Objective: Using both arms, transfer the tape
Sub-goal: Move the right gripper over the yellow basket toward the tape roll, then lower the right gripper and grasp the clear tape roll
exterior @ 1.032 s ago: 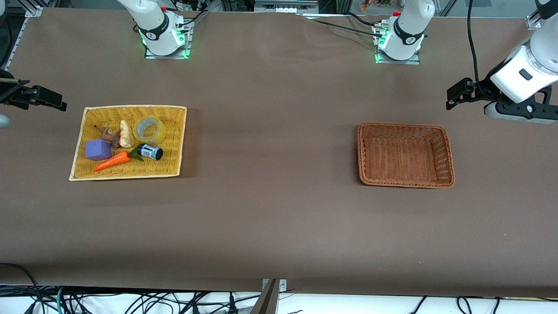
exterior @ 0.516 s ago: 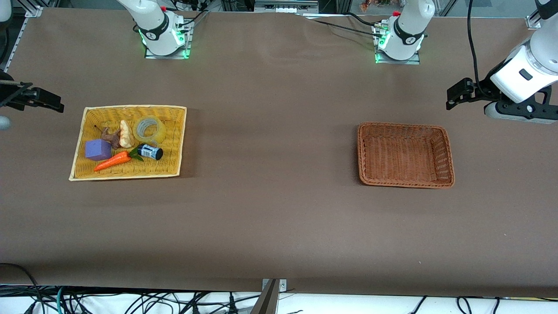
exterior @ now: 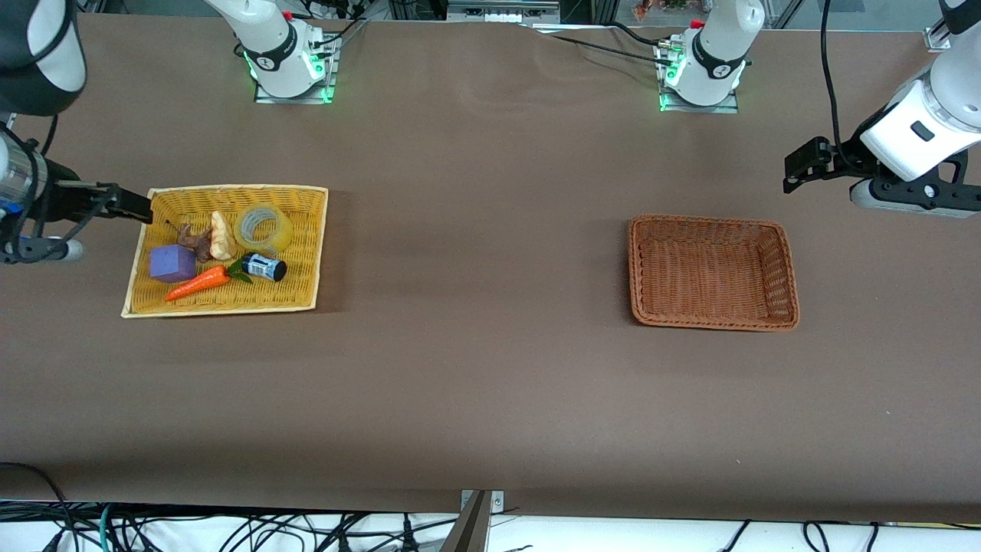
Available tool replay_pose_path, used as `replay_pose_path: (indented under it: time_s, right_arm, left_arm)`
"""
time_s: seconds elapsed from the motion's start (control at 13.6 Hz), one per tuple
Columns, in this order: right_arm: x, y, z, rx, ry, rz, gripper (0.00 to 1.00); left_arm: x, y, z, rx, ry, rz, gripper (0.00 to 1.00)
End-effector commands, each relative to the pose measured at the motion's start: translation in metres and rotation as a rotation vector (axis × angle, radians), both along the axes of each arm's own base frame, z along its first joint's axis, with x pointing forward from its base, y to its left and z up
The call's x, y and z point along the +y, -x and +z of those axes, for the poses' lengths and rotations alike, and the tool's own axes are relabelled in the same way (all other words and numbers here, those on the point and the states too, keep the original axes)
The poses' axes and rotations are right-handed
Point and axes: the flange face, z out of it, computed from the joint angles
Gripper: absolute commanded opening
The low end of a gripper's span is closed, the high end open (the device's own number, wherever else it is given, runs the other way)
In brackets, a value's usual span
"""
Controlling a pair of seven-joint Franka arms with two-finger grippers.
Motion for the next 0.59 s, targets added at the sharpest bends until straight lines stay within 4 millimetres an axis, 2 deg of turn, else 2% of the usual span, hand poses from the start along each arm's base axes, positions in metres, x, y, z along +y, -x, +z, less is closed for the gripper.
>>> replay_pose_path:
  time_s: [0.0,0.15,0.22,0.29,0.52]
  right_arm:
    - [0.004,0.022,-0.067,-0.015,-0.034,-0.069,1.00]
    - [0.023,0.038,-0.117,0.006,-0.024,-0.132,1.00]
    - [0.026,0.050,-0.135,0.000,-0.020,-0.162,1.00]
    - [0.041,0.064,-0.155,-0.013,-0.020,-0.162,1.00]
    - [0.069,0.094,-0.196,-0.032,-0.016,-0.191,1.00]
  left_arm:
    - [0.001,-0.002,0.004,-0.011,-0.012,-0.022,1.00]
    - [0.001,-0.002,0.004,-0.011,-0.012,-0.023,1.00]
    - [0.002,-0.002,0.004,-0.009,-0.012,-0.022,1.00]
    - [0.002,-0.002,0.005,-0.012,-0.012,-0.020,1.00]
    - [0.000,-0.003,0.004,-0.011,-0.012,-0.019,1.00]
